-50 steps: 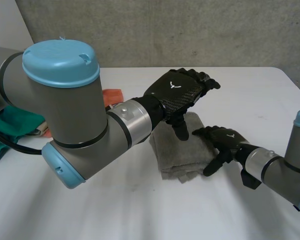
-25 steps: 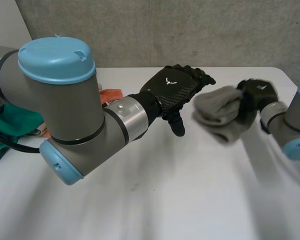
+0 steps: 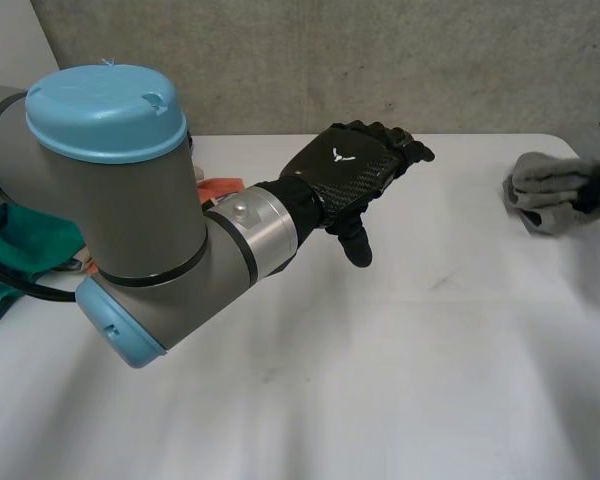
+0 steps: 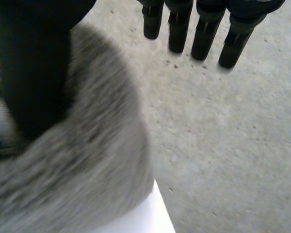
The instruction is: Fold the laundry.
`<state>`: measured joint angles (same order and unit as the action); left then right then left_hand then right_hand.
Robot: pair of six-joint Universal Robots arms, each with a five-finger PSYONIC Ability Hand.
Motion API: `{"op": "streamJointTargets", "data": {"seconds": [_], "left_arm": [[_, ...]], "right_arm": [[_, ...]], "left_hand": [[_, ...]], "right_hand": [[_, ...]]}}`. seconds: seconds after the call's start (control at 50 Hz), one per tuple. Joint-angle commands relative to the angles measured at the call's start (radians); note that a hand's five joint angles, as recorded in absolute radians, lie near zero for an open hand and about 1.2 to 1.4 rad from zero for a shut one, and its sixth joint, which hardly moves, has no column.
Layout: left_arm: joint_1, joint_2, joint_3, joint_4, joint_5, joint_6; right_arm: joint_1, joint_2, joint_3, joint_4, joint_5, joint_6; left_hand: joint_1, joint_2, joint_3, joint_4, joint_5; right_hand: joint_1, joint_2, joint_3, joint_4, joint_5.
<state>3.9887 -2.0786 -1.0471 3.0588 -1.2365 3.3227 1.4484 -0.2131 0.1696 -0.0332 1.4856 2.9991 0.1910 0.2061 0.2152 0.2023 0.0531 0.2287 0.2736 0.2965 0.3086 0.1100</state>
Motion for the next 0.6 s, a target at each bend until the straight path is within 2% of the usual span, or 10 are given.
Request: {"op": "streamJointTargets", "data": {"seconds": [0.02,0.12,0.16,0.24,0.28,0.4,0.5,0.54,0.6], "left_arm": [[-0.006,0.0,-0.004,0.0,0.0,-0.002],[-0.008,0.002,-0.004,0.0,0.0,0.0],[-0.008,0.006,-0.002,0.0,0.0,-0.002],[-0.008,0.028,-0.002,0.0,0.0,-0.008],[-0.008,0.037,-0.002,0.0,0.0,-0.014],[-0.008,0.08,-0.013,-0.002,0.0,-0.049],[-0.008,0.115,-0.03,-0.003,0.0,-0.063],[-0.005,0.139,-0.045,-0.002,0.0,-0.068],[-0.002,0.173,-0.062,0.002,0.002,-0.066]], "right_arm": [[-0.065,-0.009,0.047,0.004,0.047,-0.149],[-0.074,-0.031,0.093,0.007,0.053,-0.258],[-0.068,-0.093,0.163,0.007,0.03,-0.282],[-0.063,-0.259,0.361,-0.046,-0.031,-0.276],[-0.062,-0.377,0.494,-0.131,-0.071,-0.284],[-0.057,-0.621,0.763,-0.287,-0.117,-0.287],[-0.023,-0.773,0.929,-0.269,-0.128,-0.29],[0.015,-0.847,1.019,-0.241,-0.157,-0.301],[0.07,-0.943,1.142,-0.218,-0.25,-0.342]], "left_hand": [[0.002,-0.013,-0.022,-0.009,-0.035],[-0.001,-0.016,-0.025,-0.012,-0.038],[-0.001,-0.016,-0.025,-0.012,-0.038],[-0.001,-0.016,-0.025,-0.012,-0.038],[-0.001,-0.016,-0.025,-0.012,-0.038],[-0.001,-0.016,-0.025,-0.012,-0.038],[-0.001,-0.016,-0.025,-0.012,-0.038],[-0.001,-0.016,-0.025,-0.012,-0.038],[-0.001,-0.016,-0.025,-0.012,-0.038]], "right_hand": [[-0.054,-0.099,-0.122,-0.134,-0.11],[-0.054,-0.099,-0.122,-0.134,-0.11],[-0.054,-0.099,-0.122,-0.134,-0.11],[-0.054,-0.099,-0.122,-0.134,-0.11],[-0.054,-0.099,-0.122,-0.134,-0.11],[-0.054,-0.099,-0.122,-0.134,-0.11],[-0.054,-0.099,-0.122,-0.134,-0.11],[-0.054,-0.099,-0.122,-0.134,-0.11],[-0.054,-0.099,-0.122,-0.134,-0.11]]}}
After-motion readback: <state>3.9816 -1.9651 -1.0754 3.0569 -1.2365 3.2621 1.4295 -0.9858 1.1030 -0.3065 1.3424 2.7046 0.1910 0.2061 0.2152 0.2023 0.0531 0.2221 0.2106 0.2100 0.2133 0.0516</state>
